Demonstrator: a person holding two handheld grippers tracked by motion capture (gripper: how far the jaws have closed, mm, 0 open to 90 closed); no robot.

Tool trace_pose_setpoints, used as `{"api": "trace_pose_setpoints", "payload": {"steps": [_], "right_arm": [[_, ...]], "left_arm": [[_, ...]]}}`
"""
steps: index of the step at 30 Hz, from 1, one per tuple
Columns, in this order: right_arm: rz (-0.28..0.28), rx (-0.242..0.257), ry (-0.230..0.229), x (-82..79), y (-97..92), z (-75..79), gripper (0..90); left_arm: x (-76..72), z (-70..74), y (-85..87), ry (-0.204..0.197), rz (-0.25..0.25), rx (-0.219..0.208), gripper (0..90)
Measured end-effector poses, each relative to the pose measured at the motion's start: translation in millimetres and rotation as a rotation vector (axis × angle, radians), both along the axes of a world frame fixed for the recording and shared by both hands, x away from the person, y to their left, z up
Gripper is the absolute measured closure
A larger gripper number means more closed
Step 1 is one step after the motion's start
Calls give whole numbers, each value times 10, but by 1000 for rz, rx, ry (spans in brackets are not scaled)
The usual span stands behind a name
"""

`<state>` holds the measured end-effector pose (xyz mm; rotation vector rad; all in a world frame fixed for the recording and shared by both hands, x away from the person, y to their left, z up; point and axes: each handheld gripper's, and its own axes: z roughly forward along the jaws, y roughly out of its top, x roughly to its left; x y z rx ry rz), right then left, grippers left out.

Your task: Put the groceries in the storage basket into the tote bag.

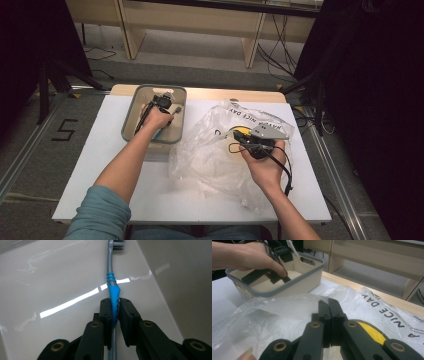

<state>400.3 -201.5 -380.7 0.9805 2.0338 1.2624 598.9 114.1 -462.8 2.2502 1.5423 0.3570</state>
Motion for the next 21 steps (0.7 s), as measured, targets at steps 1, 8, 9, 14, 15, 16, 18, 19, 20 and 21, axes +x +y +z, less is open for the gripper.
{"api": "trace_pose_setpoints", "payload": {"steps": [1,8,9,14,15,16,18,19,20,21], "right_arm": [[0,0,0,0,0,0,900],[4,1,-1,3,8,-7,900],[4,1,-1,4,7,-7,900],[3,2,-1,3,6,-7,900],[3,2,-1,3,6,-7,900],[2,1,1,3,3,-5,900],[2,2,1,2,1,-4,900],[2,2,1,3,1,-3,900],[2,2,0,4,1,-4,900],[2,2,0,4,1,-4,900]], "left_arm": [[0,0,0,0,0,0,803],[-17,8,-29,-9,10,21,814],[-18,10,-33,-9,12,23,815],[-16,20,-17,-5,26,11,819],[-16,20,-17,-5,26,11,820],[-15,24,2,0,33,4,820],[-16,27,17,2,37,2,820],[-16,27,17,2,37,2,820],[-17,28,28,3,40,-1,820],[-20,30,41,-3,47,-4,820]]}}
